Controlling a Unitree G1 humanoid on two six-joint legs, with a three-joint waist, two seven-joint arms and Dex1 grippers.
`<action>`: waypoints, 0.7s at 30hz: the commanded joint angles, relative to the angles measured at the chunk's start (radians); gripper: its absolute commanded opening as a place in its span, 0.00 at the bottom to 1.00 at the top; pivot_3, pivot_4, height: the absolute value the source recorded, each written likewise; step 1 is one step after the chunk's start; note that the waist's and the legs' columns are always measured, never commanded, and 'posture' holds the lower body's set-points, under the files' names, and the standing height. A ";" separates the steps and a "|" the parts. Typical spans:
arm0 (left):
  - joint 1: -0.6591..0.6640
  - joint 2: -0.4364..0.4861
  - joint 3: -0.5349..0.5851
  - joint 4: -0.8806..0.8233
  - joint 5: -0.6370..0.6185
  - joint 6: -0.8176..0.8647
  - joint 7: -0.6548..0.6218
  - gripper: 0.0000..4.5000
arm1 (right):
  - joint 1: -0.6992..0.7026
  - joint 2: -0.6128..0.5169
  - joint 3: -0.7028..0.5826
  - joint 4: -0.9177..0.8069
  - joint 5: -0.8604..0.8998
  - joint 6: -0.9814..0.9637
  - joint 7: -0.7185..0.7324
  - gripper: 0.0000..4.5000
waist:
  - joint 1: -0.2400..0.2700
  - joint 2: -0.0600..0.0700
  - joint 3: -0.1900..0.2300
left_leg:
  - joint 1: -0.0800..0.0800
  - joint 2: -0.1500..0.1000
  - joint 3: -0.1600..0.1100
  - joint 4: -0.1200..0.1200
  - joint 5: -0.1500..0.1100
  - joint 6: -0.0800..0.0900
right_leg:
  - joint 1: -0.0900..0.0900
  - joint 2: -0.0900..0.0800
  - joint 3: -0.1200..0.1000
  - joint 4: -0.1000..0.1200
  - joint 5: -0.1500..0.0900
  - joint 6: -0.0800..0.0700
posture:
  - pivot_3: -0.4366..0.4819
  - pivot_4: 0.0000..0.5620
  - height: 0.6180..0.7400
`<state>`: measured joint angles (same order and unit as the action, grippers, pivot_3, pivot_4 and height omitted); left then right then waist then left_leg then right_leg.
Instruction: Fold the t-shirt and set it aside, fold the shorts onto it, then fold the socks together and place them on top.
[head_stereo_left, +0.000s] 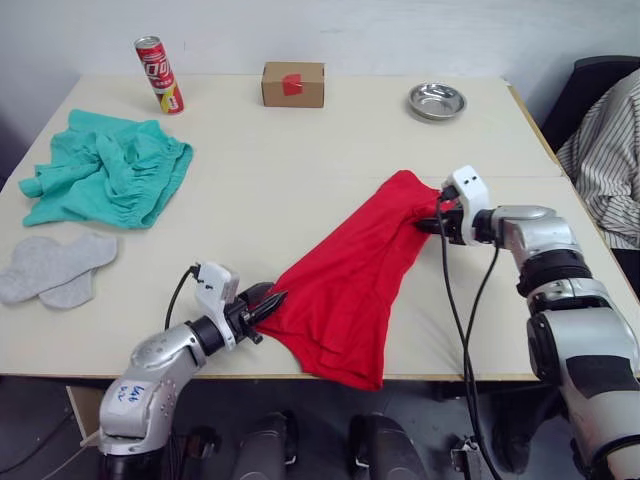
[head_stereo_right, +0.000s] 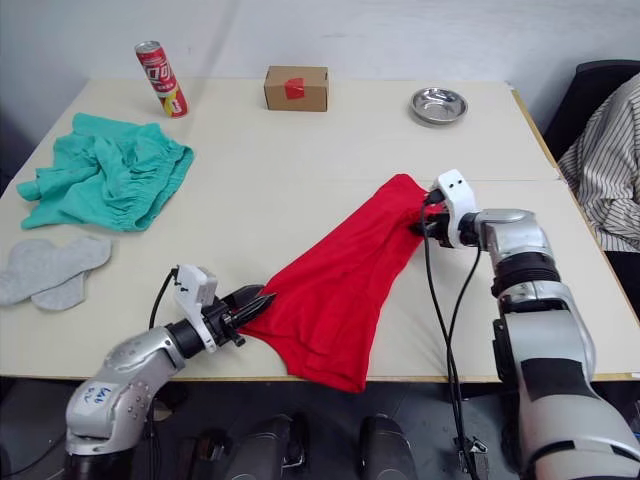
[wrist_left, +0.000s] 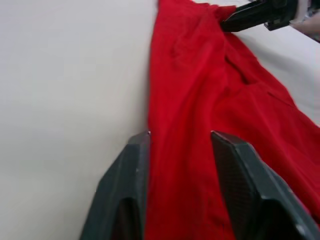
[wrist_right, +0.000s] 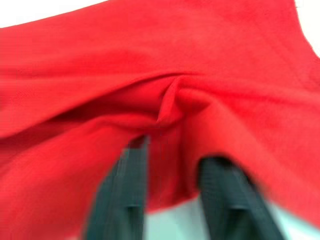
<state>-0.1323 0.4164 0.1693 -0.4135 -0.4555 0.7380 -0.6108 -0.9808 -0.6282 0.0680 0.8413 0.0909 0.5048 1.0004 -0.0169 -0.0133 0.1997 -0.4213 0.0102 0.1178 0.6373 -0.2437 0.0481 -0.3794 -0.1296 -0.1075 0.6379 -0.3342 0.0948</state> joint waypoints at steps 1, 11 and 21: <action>-0.120 0.102 0.034 0.088 -0.097 0.044 -0.131 0.71 | 0.142 -0.108 -0.025 -0.330 0.093 0.227 0.117 0.61 | 0.009 0.000 0.000 | 0.000 0.000 -0.001 0.000 0.000 0.000 | 0.000 0.000 -0.001 -0.001 0.000 0.000 | 0.48 0.27 1.00; -0.710 0.010 -0.276 0.882 0.144 -0.176 -0.269 0.94 | 0.701 -0.121 -0.277 -1.263 0.501 0.895 0.003 0.99 | 0.035 0.000 0.001 | 0.000 0.000 -0.002 -0.001 -0.003 0.000 | 0.002 0.000 -0.003 -0.004 0.000 0.000 | 0.48 0.27 1.00; -0.995 -0.195 -0.349 1.461 0.338 -0.443 -0.294 0.94 | 0.846 0.135 -0.293 -1.470 0.556 0.987 -0.273 0.99 | 0.035 -0.003 -0.001 | -0.001 0.000 0.002 -0.001 -0.004 0.002 | 0.001 0.002 0.000 -0.008 0.001 0.002 | 0.48 0.27 1.00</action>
<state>-1.1152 0.2352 -0.1757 1.0104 -0.1405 0.3249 -0.8927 -0.1564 -0.5130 -0.2463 -0.6110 0.6217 1.4722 0.7595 0.0186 -0.0167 0.1989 -0.4221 0.0102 0.1196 0.6365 -0.2481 0.0500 -0.3785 -0.1280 -0.1079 0.6303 -0.3331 0.0967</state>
